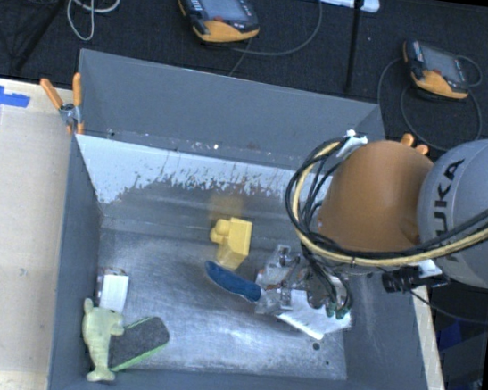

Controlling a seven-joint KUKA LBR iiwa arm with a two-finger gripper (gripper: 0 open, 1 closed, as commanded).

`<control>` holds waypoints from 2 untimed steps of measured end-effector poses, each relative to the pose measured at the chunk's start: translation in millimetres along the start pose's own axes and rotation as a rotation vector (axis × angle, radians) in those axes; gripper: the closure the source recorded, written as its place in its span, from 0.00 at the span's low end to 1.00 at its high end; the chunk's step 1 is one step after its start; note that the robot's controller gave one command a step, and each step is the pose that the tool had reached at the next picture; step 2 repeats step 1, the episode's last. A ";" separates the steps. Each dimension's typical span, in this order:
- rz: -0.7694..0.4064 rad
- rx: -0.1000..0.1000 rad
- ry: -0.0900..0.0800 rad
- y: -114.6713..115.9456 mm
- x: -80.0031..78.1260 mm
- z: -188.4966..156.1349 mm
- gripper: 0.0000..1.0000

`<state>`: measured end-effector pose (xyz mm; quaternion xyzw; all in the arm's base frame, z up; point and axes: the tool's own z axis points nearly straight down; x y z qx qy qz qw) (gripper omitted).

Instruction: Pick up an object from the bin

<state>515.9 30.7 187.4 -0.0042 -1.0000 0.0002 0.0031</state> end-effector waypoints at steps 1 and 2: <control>-0.107 0.000 0.002 3.4 12.2 -59.2 1.00; -0.107 0.000 0.002 3.4 12.2 -59.2 1.00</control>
Offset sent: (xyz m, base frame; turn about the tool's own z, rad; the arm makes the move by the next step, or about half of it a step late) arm -0.0065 -0.0919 0.1513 -0.0285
